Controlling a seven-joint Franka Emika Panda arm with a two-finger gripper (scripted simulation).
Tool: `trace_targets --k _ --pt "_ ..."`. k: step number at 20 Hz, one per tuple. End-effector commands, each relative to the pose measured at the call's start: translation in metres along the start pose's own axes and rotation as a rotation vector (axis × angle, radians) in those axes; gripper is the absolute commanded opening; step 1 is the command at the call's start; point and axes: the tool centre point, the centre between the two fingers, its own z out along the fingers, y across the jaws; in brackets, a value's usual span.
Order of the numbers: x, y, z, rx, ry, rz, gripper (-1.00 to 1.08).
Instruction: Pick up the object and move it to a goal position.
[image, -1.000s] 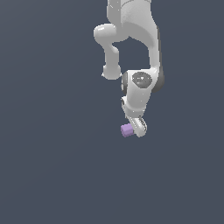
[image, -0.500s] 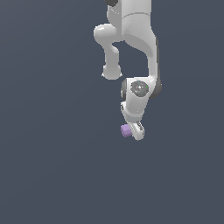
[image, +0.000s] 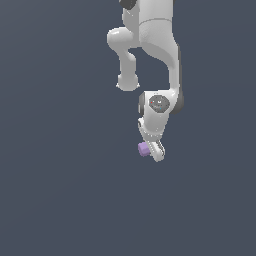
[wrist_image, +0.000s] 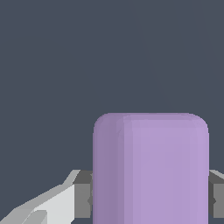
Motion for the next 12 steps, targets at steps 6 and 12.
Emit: trace_targets --k 6,12 --pt "0.0 0.0 0.0 0.0 0.0 0.0 -1.0" --pt "0.004 0.001 -0.014 0.0 0.0 0.0 -1.0"
